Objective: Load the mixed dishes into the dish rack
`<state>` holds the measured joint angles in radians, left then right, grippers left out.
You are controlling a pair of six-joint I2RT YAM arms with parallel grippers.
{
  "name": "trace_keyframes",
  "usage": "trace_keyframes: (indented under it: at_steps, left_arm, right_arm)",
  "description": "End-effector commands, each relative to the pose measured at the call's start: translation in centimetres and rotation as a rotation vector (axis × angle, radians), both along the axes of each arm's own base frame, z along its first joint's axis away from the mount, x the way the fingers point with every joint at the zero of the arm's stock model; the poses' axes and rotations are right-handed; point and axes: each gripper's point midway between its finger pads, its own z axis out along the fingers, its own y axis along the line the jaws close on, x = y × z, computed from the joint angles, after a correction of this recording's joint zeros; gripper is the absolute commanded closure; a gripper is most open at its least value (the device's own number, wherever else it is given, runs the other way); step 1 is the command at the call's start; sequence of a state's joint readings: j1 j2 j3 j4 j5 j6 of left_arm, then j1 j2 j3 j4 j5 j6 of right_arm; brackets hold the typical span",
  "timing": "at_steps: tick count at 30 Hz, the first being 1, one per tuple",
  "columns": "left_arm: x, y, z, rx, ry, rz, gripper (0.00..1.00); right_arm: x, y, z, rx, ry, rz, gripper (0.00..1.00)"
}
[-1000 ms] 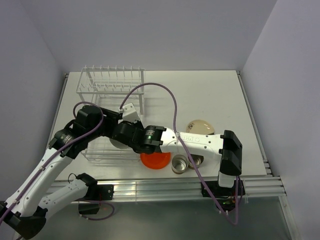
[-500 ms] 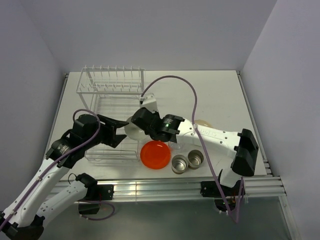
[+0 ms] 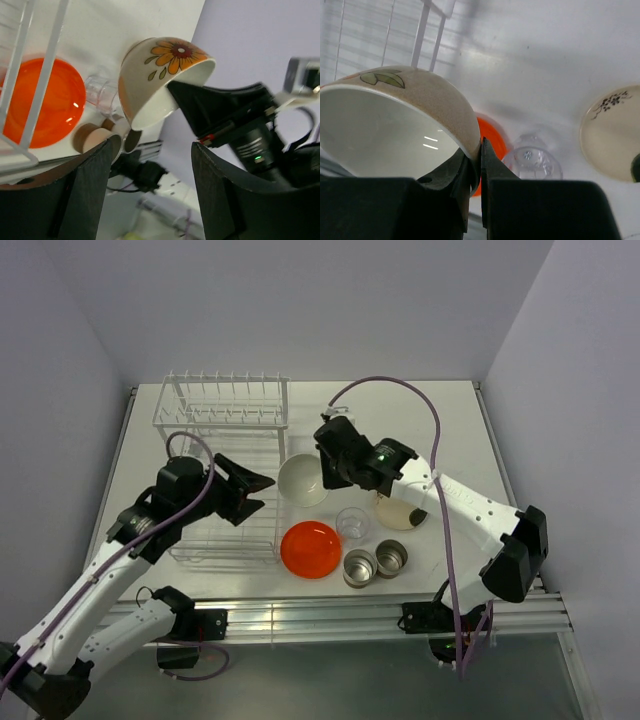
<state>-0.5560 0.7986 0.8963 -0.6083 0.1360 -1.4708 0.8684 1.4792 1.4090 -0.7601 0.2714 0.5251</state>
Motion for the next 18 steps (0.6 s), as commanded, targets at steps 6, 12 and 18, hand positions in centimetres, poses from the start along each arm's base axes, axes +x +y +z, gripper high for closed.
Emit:
trace_keyframes:
  at_steps: [6,12,18]
  left_arm:
    - [-0.7,-3.2,7.9,0.032,-0.499,-0.339,0.29]
    - [-2.7,-3.7,8.9,0.032,-0.603,-0.470,0.27]
    - [-3.4,-3.0,8.7,0.067,-0.613,-0.475,0.22]
  right_arm:
    - [-4.5,1.8,6.3,0.340,0.160,0.222,1.00]
    - [-6.1,1.3,7.1,0.419,0.262,0.268,1.00]
    - [-6.7,0.7,7.3,0.496,0.348,0.303,1.00]
